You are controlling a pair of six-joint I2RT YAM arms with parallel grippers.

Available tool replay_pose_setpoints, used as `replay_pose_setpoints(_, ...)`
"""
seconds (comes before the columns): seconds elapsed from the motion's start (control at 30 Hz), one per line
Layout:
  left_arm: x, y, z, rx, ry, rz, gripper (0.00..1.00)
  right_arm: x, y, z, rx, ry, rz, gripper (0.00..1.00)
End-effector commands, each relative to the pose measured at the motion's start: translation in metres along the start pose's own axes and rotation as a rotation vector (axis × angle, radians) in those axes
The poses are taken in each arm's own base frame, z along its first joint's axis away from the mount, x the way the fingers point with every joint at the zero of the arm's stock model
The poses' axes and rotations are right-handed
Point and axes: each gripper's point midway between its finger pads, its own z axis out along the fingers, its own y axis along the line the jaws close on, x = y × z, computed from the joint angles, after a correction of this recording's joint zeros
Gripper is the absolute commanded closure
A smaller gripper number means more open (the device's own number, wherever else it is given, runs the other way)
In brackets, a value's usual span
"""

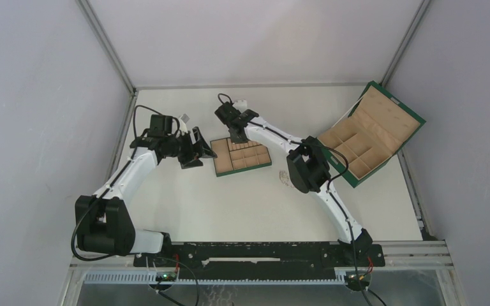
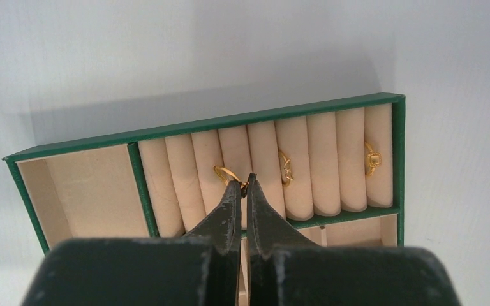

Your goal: Organize the mixed jewelry

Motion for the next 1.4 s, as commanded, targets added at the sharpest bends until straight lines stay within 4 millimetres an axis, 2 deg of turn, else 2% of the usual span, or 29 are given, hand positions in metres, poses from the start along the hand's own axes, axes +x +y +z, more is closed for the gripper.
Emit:
replay_pose_setpoints(0.0, -0.011, -0.017, -0.012, 0.044, -0.05, 0.062, 0.24, -0.034, 0.005, -0.041, -0.015, -0.117, 0.001, 1.0)
replay_pose_setpoints(0.17, -0.012, -0.016, -0.011, 0.044, -0.051, 0.061, 0.24, -0.034, -0.001, -0.044, 0.008, -0.116, 0.01, 1.0)
replay_pose_setpoints(0.43, -0.021, -0.007, -0.004, 0.0, -0.085, 0.026, 0.24, -0.044, -0.014, -0.077, -0.068, -0.129, 0.034, 1.0)
replay_pose_setpoints(0.57, -0.039, 0.011, 0.016, -0.084, -0.092, -0.03, 0.24, -0.036, -0.034, -0.088, -0.108, -0.12, 0.046, 1.0)
replay_pose_setpoints(0.63, -0.054, 0.022, 0.028, -0.145, -0.1, -0.056, 0.26, -0.032, -0.044, -0.094, -0.122, -0.117, 0.054, 1.0)
replay_pose_setpoints(0.77, -0.084, 0.04, 0.051, -0.241, -0.113, -0.103, 0.33, -0.027, -0.065, -0.106, -0.106, -0.105, 0.069, 1.0)
replay_pose_setpoints(0.83, -0.099, 0.043, 0.058, -0.272, -0.128, -0.118, 0.39, -0.025, -0.07, -0.114, -0.107, -0.108, 0.066, 1.0)
replay_pose_setpoints(0.93, -0.116, 0.049, 0.067, -0.316, -0.149, -0.121, 0.43, -0.022, -0.078, -0.122, -0.11, -0.108, 0.071, 1.0)
replay_pose_setpoints(1.03, -0.129, 0.062, 0.077, -0.384, -0.144, -0.126, 0.45, -0.021, -0.079, -0.127, -0.123, -0.108, 0.075, 1.0)
replay_pose_setpoints(1.23, -0.167, 0.066, 0.095, -0.412, -0.214, -0.13, 0.49, -0.017, -0.074, -0.129, -0.139, -0.092, 0.06, 1.0)
replay_pose_setpoints(1.3, -0.17, 0.063, 0.114, -0.381, -0.183, -0.139, 0.5, -0.016, -0.07, -0.131, -0.154, -0.088, 0.052, 1.0)
replay_pose_setpoints(1.37, -0.16, 0.064, 0.133, -0.387, -0.109, -0.13, 0.51, -0.014, -0.068, -0.131, -0.164, -0.082, 0.039, 1.0)
